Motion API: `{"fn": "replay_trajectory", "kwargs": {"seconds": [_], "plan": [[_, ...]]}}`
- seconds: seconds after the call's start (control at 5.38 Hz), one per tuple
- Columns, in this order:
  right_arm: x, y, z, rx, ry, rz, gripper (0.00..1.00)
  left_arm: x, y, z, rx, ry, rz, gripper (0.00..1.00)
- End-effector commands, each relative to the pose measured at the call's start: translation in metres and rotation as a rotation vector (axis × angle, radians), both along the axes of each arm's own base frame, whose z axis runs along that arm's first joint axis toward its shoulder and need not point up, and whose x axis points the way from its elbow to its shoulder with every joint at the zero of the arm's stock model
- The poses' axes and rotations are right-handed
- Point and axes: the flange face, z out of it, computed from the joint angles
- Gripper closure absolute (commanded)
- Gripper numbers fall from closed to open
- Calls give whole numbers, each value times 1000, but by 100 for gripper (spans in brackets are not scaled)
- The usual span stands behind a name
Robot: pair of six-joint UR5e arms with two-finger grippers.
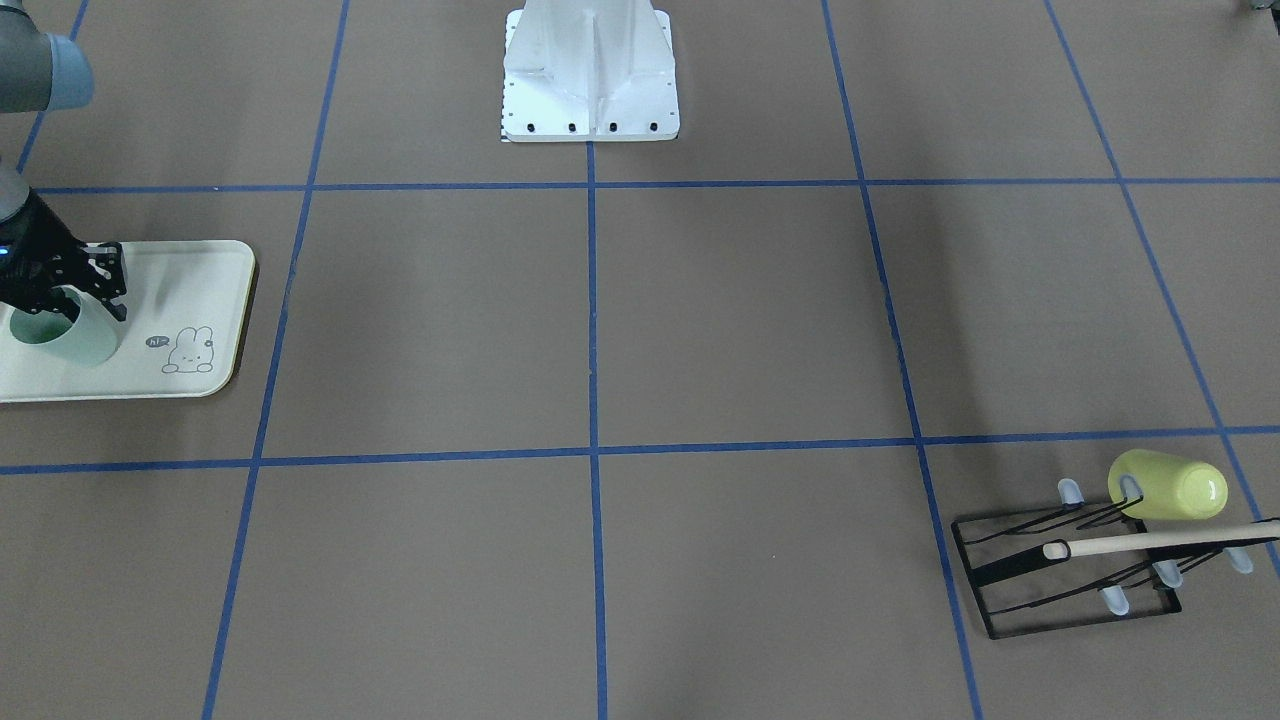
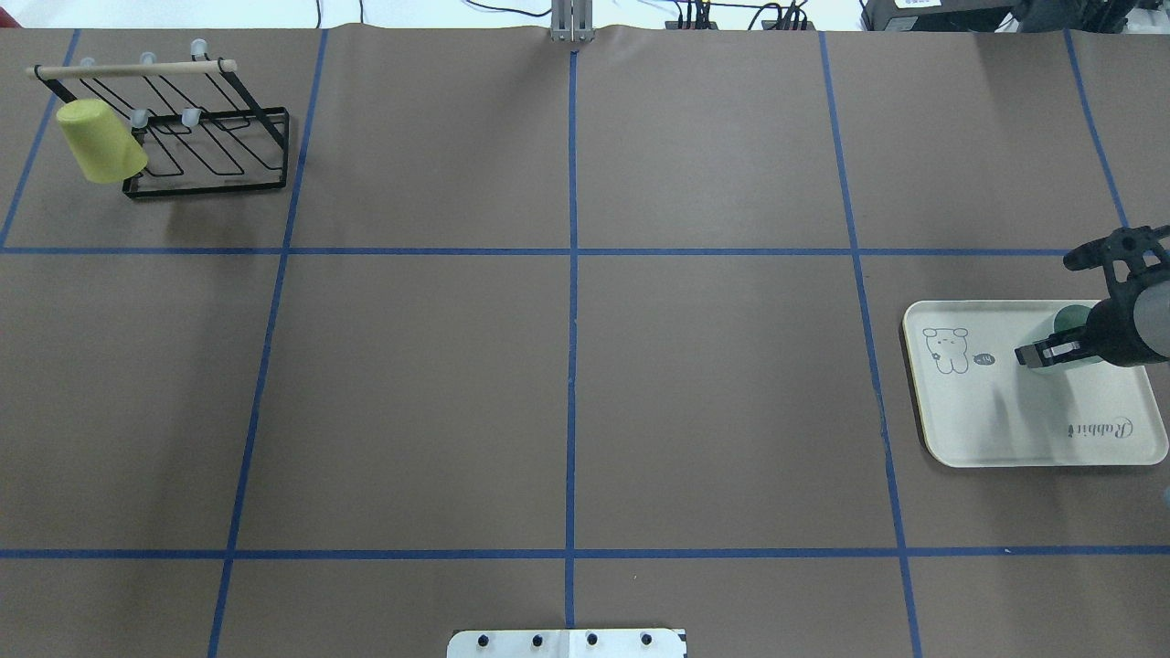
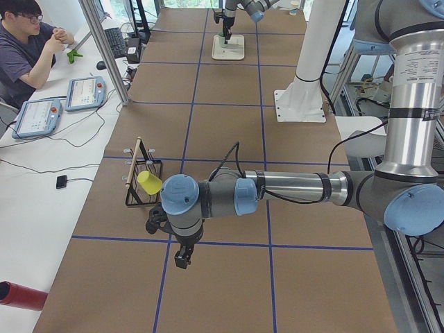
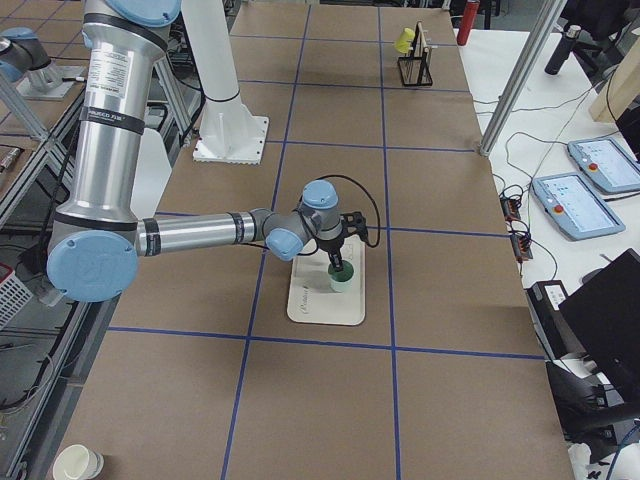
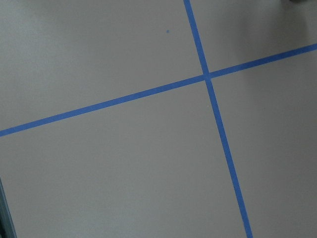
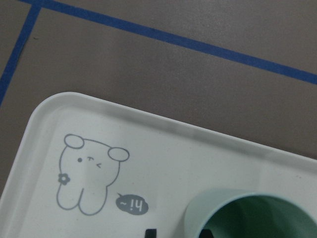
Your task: Left arm grabs green cup and hands to right arm on tray
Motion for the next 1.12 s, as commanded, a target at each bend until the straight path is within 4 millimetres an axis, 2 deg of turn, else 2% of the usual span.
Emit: {"fn": "replay_trajectory", "kwargs": {"seconds": [0.0,0.19,0.37,0.56,0.74,0.93], "plan": [[19,-3,-15,-37,-88,-29,0,0,3,3,-5,2,-1,0],[33,-9,-20,-38,-82,-20,0,1,5,5,-7,4,-1,0],[53,-20,-45,-44,-20,-37,0,0,7,6,-7,4,-2,0],[81,-44,-74,-19,45,-78,0,-1,9,8,-12,5,-5,0],[113,-65,-82,-22,92,-112,0,2,26,13,-27,5,-4,0],[146,-67,-67,-19,87,-149,0,3,42,-1,-19,-8,-15,0]]}}
